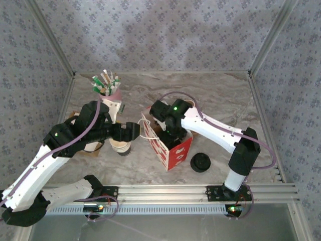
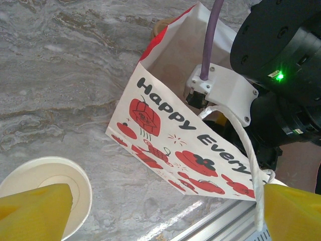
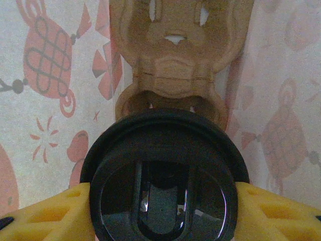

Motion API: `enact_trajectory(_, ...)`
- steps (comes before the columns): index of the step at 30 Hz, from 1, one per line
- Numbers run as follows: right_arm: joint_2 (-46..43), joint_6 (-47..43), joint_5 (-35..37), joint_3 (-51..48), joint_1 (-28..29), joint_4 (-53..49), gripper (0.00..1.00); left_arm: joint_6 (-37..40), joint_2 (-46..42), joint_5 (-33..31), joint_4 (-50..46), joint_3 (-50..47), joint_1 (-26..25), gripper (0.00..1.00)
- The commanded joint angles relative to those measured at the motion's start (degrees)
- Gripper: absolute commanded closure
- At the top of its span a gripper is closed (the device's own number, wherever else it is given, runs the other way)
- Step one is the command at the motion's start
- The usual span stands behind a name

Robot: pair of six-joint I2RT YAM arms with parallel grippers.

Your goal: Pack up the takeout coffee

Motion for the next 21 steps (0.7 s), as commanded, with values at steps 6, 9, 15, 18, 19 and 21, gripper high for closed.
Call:
enact_trajectory(6,-1.1,-0.8,-0.5,-1.5,0.0,0.4,0.39,0.6,0.2,-0.7,1.3,-0.7,-0.4,0.04)
enact_trajectory(9,-1.0,-0.9,-0.5,-1.7,0.0,0.6,0.39,0.6,0.2,-0.7,1.3,-0.7,-0.4,0.04)
enact_trajectory(15,-1.1,-0.8,-0.6,-2.1,-0.1,0.8,0.39,0.6,0.3,-0.6,1.4,-0.6,-0.4,0.04)
enact_trajectory(18,-1.0,-0.8,-0.7,-2.4,-0.1,0.8,0.39,0.6,0.3,-0.6,1.4,-0.6,-0.3,0.04)
enact_trajectory(19,-1.0,-0.8,-0.7,-2.5,-0.1,0.9,0.39,0.6,0.3,-0.6,1.4,-0.6,-0.4,0.04)
enact_trajectory(21,-0.8,-0.8,-0.9,-2.7,-0.2,1.1,0.39,0.6,0.3,-0.6,1.4,-0.6,-0.4,0.04)
